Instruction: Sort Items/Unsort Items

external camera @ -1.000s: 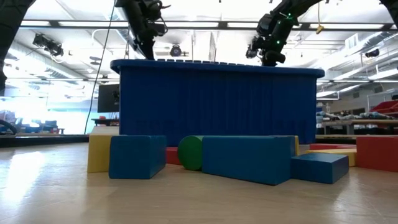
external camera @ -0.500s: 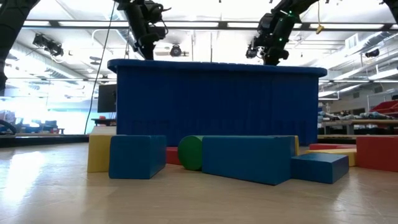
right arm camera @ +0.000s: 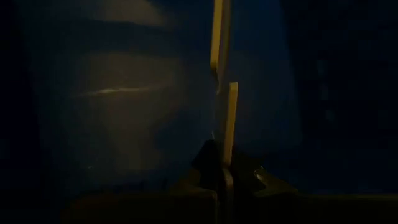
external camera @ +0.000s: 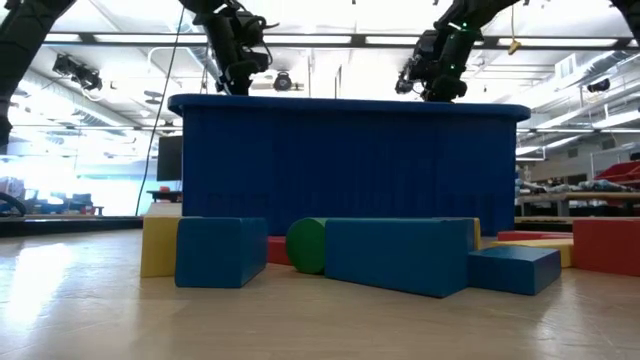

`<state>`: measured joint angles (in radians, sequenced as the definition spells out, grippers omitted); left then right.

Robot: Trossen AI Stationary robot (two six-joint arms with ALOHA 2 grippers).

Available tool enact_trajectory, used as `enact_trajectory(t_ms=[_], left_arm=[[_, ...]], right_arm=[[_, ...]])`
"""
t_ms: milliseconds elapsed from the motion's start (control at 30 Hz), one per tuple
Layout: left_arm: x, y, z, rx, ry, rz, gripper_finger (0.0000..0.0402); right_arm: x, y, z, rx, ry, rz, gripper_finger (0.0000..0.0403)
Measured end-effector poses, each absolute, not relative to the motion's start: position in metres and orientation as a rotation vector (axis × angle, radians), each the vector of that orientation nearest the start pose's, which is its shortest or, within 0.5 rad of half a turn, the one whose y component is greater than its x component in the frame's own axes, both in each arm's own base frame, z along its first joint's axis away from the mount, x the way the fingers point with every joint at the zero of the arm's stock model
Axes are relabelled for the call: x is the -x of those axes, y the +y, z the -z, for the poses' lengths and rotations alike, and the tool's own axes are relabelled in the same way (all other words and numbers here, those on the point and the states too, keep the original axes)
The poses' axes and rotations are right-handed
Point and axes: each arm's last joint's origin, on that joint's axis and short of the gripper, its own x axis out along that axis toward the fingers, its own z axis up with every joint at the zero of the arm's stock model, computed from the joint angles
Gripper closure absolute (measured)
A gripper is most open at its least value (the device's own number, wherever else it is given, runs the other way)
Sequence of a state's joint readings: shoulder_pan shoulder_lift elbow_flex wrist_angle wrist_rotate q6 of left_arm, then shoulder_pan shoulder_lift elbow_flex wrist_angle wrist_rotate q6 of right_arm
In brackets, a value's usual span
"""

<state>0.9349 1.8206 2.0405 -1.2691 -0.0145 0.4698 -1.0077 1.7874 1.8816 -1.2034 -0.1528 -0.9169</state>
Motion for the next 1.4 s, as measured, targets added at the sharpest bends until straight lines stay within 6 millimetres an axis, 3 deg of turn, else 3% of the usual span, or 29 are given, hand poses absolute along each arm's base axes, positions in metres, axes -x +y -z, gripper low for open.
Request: enact_trajectory(t_ms=[200, 600, 767, 933, 1100, 1400], left_arm=[[-0.212, 0.294, -0.383, 0.097, 1.132, -0.595, 0.0399], [-0.216, 0.299, -0.333, 0.184, 1.191, -0.527, 0.0399], [-0.217, 0.3, -0.323, 0.187, 1.179, -0.52, 0.0399], [-0.218, 0.303, -0.322, 0.173, 1.159, -0.532, 0.0399], [-0.219, 0.304, -0.322, 0.167, 1.154, -0.539, 0.0395], [-0.22, 0.307, -0.322, 0.162, 1.149, -0.584, 0.0367]], right_arm=[[-0.197, -0.306, -0.341, 0.151, 1.177, 0.263, 0.04], [-0.197, -0.311, -0.332, 0.159, 1.179, 0.277, 0.0398], [-0.198, -0.312, -0.329, 0.162, 1.181, 0.27, 0.0398], [-0.202, -0.32, -0.313, 0.1, 1.212, 0.268, 0.0398], [-0.204, -0.324, -0.312, 0.034, 1.191, 0.349, 0.0391], [-0.201, -0.325, -0.313, -0.054, 1.189, 0.424, 0.0332]])
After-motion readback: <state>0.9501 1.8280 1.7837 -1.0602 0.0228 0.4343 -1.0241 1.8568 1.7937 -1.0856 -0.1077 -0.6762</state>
